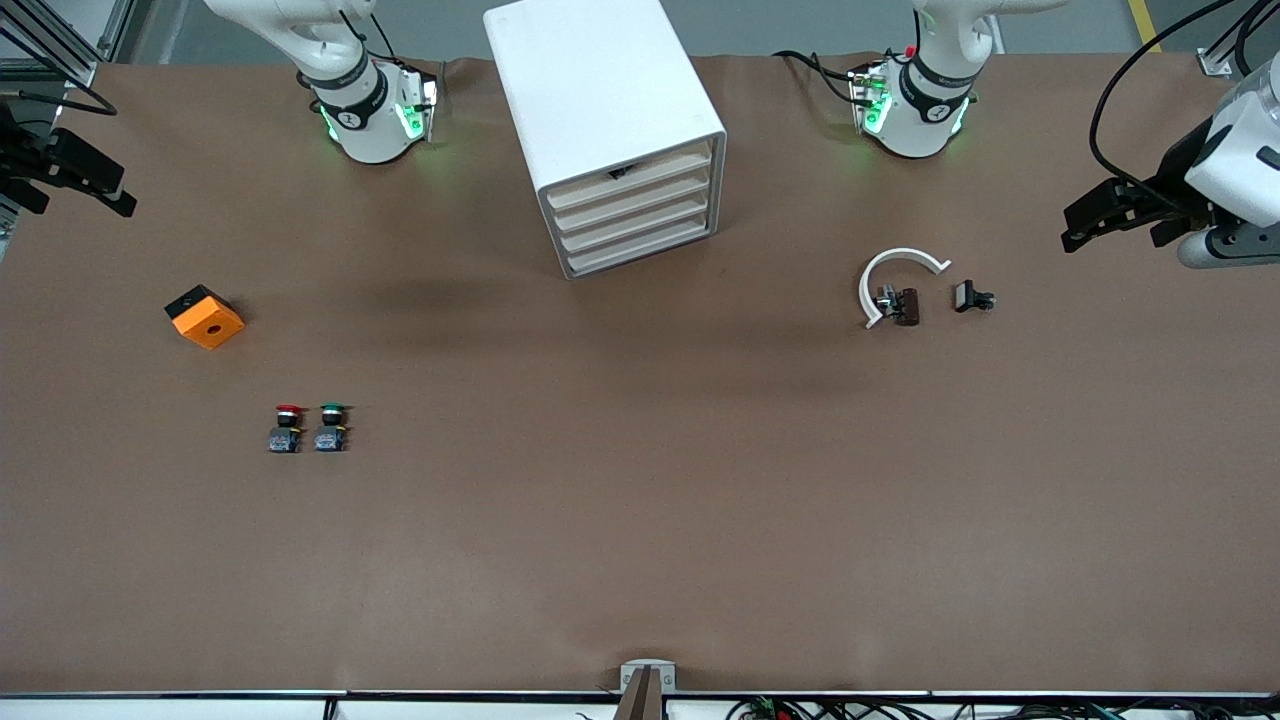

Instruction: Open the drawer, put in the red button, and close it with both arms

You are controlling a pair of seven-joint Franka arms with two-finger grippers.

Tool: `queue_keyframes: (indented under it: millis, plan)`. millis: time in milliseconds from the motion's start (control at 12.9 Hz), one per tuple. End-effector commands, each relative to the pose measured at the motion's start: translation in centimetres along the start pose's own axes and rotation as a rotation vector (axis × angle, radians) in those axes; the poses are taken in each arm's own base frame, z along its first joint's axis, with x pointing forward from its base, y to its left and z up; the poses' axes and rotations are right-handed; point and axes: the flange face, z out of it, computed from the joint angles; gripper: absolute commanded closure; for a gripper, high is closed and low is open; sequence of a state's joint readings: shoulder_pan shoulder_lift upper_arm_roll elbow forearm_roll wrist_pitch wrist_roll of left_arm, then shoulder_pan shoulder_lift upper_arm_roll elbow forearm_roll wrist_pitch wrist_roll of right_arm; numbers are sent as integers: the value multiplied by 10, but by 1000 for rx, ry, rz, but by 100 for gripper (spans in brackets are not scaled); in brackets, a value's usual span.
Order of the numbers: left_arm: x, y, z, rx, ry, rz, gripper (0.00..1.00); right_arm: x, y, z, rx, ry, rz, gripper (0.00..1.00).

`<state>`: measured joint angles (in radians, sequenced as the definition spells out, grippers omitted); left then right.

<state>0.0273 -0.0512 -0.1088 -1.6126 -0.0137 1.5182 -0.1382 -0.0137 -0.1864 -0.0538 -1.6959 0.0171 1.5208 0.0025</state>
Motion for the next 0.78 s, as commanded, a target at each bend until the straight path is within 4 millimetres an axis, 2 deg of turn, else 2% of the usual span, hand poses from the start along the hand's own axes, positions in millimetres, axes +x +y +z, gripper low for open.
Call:
queue_keyframes:
  millis: [0, 155, 233, 388, 543, 698]
  plan:
    - [0, 1, -5, 19, -5, 7, 0, -7, 1, -2, 14, 3, 6, 0]
    - [0, 4, -4, 19, -6, 7, 0, -8, 1, -2, 14, -2, 6, 0]
    - [3, 12, 3, 18, -20, 17, 0, -8, 1, -2, 14, 0, 6, 0]
    - [21, 35, 34, 8, -73, 53, 0, -6, 1, -5, 12, -6, -5, 0]
    - [41, 59, 62, -32, -86, 83, 0, 3, 7, -4, 11, -14, 7, 0]
    - [52, 86, 98, -75, -143, 52, 0, 37, 0, 43, -12, -106, -3, 0]
